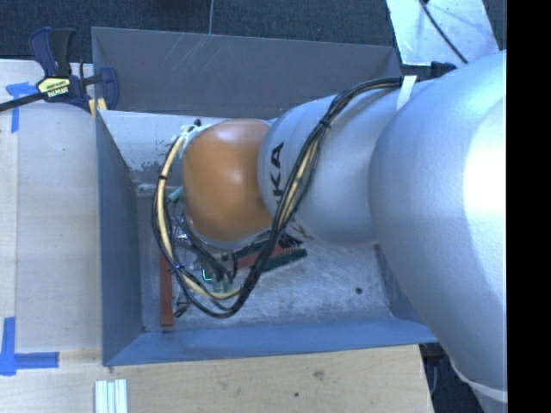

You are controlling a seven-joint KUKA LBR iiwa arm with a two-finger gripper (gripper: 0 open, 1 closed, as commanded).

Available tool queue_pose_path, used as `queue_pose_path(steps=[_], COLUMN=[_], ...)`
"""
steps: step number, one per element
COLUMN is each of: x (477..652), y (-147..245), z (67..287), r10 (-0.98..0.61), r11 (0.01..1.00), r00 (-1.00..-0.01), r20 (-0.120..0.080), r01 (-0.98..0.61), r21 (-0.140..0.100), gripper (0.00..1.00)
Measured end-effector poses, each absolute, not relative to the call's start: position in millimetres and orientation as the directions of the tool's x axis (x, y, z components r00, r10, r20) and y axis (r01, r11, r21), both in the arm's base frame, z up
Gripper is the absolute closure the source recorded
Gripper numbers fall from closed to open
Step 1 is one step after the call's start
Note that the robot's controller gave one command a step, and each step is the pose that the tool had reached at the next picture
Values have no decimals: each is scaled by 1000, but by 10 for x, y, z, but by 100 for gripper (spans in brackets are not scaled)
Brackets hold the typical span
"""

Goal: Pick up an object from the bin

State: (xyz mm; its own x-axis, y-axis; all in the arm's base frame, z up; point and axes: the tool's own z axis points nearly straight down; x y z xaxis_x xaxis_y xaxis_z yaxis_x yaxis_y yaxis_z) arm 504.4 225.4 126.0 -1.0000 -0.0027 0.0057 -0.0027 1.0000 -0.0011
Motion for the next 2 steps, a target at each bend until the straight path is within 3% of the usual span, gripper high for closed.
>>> queue_pose_path(steps=[1, 2], x=[5000, 5317], y=[2037, 2148], z=[753, 708], r10=[-592, -937], r11=[806, 349], r00=[-806, -349], r20=[-3, -5], r01=[-592, -937], r21=[-1, -3], gripper=[0, 0])
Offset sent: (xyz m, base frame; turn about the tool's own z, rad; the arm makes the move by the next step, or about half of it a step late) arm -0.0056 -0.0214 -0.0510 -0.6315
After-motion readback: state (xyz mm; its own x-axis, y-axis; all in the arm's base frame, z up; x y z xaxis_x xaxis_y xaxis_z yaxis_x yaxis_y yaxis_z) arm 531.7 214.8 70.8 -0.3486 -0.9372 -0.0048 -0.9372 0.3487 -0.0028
